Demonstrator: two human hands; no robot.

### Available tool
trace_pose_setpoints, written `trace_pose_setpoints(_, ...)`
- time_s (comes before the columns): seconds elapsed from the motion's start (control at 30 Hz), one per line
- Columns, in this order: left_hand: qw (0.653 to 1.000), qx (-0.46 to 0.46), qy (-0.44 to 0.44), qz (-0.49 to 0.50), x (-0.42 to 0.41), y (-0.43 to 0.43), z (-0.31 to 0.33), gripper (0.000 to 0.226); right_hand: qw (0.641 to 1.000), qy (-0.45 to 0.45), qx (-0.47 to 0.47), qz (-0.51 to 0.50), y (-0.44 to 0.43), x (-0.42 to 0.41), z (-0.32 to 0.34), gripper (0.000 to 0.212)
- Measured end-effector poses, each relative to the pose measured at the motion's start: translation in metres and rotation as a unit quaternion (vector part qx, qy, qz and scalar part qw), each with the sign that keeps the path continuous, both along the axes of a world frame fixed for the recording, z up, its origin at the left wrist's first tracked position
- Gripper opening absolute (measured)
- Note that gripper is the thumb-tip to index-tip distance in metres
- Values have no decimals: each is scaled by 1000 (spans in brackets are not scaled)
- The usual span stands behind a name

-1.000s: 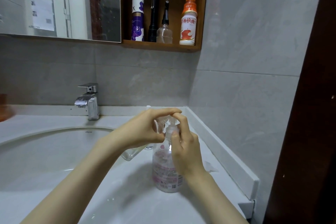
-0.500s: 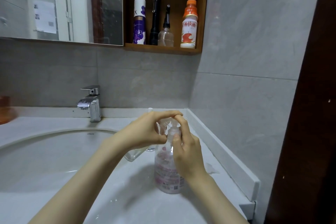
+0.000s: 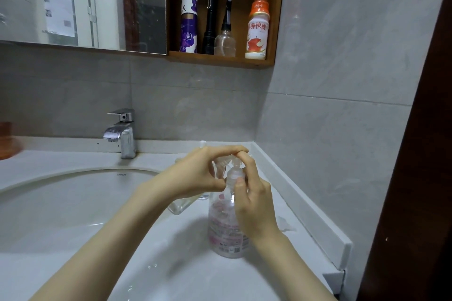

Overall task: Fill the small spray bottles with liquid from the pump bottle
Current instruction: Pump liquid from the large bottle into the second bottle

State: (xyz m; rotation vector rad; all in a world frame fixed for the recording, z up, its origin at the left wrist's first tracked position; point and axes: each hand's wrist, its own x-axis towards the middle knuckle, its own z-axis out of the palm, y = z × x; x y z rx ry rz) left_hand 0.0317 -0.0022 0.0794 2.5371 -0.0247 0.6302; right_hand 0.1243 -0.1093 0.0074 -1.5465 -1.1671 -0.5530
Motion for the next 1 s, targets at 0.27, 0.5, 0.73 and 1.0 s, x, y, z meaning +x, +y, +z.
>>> trace_pose_setpoints(0.27,999,-24,-22,7,2,1,-11,77,1000,7,13,4,4,2,2,28)
trace_pose_setpoints(0.5,1000,-14,-12,11,1,-2,-2,75,1000,1,2,-3,0,0,3,38)
trace_pose_setpoints(0.73,1000,-13,7,-4,-3,-4,3,74,1000,-3,1,9,-2,-6,3,41)
trace_pose_setpoints(1.0,1000,-1,2,1,-3,-6,5,74,1000,-10,6,6,0,0,1,42)
